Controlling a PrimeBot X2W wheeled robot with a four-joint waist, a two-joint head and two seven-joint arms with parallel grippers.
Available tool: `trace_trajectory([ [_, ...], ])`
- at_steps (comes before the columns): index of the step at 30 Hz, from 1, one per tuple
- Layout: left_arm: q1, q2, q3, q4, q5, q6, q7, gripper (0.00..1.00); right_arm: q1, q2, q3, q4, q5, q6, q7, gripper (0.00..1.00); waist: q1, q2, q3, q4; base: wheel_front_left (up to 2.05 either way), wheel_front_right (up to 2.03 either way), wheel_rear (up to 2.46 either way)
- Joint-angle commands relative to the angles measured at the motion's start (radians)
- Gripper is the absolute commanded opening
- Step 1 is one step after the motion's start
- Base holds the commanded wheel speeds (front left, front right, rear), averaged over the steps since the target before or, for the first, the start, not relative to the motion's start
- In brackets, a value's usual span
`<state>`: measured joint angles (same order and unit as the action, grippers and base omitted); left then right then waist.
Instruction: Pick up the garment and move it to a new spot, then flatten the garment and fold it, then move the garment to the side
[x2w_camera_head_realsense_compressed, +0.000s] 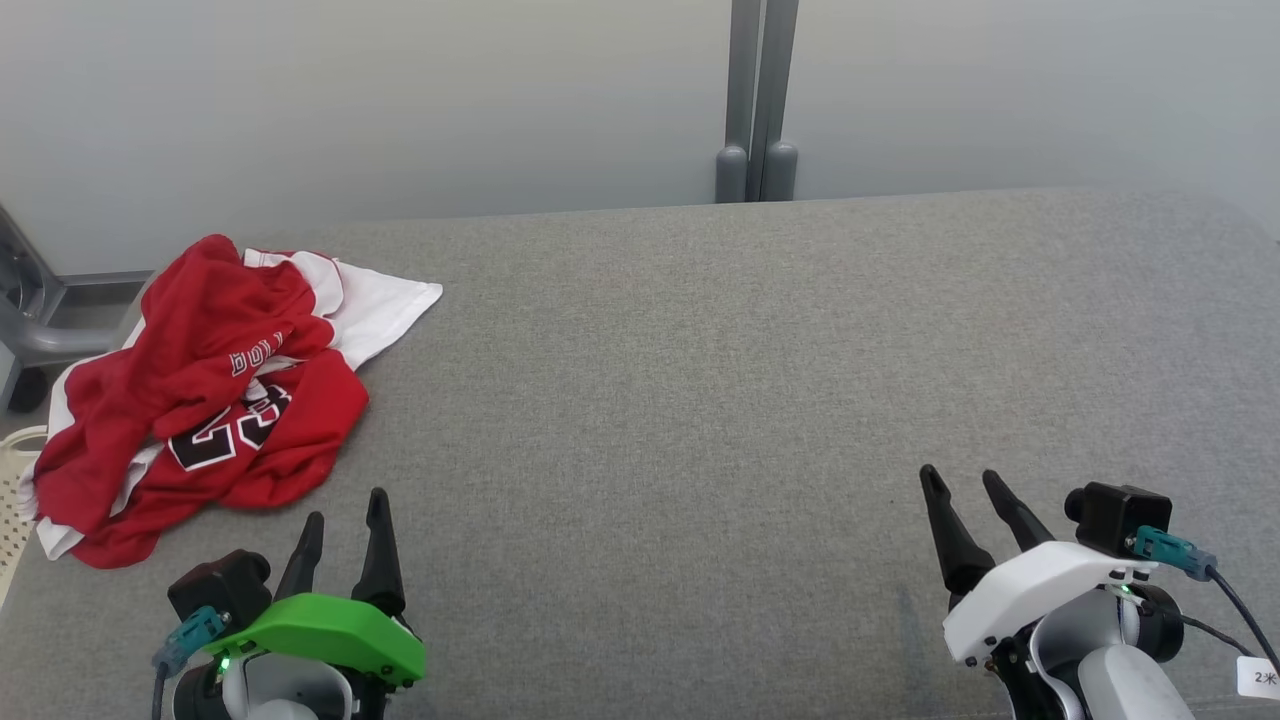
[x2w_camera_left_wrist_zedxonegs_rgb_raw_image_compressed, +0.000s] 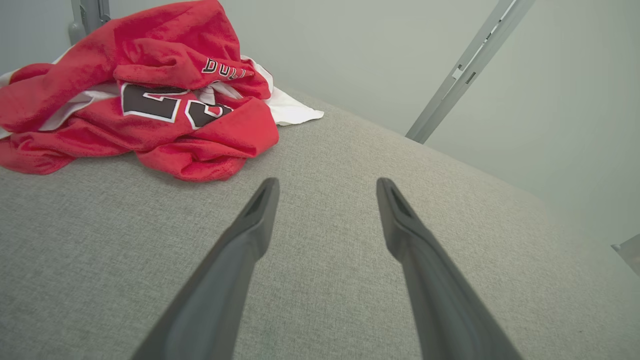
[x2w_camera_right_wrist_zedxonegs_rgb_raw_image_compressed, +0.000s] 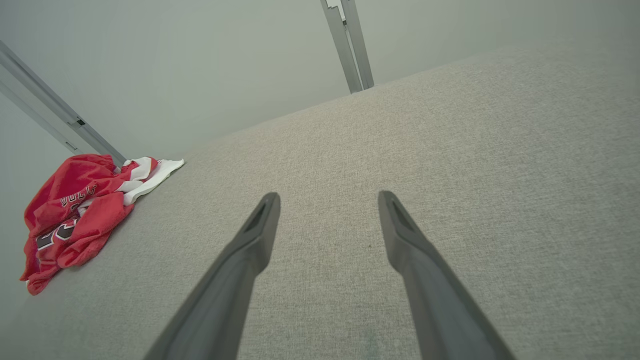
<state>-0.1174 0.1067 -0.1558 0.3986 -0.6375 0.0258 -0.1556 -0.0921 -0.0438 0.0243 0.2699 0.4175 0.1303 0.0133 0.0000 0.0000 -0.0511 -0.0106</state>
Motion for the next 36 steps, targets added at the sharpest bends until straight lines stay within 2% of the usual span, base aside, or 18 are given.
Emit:
trace_trajectory([
  [1,-0.027,0.01,-0.006,-0.002,0.024,0.0,-0.011,1.0,-0.001,-0.006,-0.001,-0.012,-0.028,0.0,-0.001,1.0,0.0,0.0,-0.001,0.0,0.0,0.0,0.0],
  [21,-0.053,0.034,-0.067,0.018,0.166,0.01,-0.036,1.0,0.002,-0.007,0.002,-0.007,-0.214,0.001,-0.015,1.0,0.0,0.0,-0.014,-0.003,0.0,0.0,0.0],
  [36,-0.058,0.05,-0.088,0.034,0.242,0.051,-0.023,1.0,-0.003,-0.008,0.019,0.009,-0.326,0.001,-0.021,1.0,0.0,0.0,-0.025,-0.005,0.0,0.0,0.0],
])
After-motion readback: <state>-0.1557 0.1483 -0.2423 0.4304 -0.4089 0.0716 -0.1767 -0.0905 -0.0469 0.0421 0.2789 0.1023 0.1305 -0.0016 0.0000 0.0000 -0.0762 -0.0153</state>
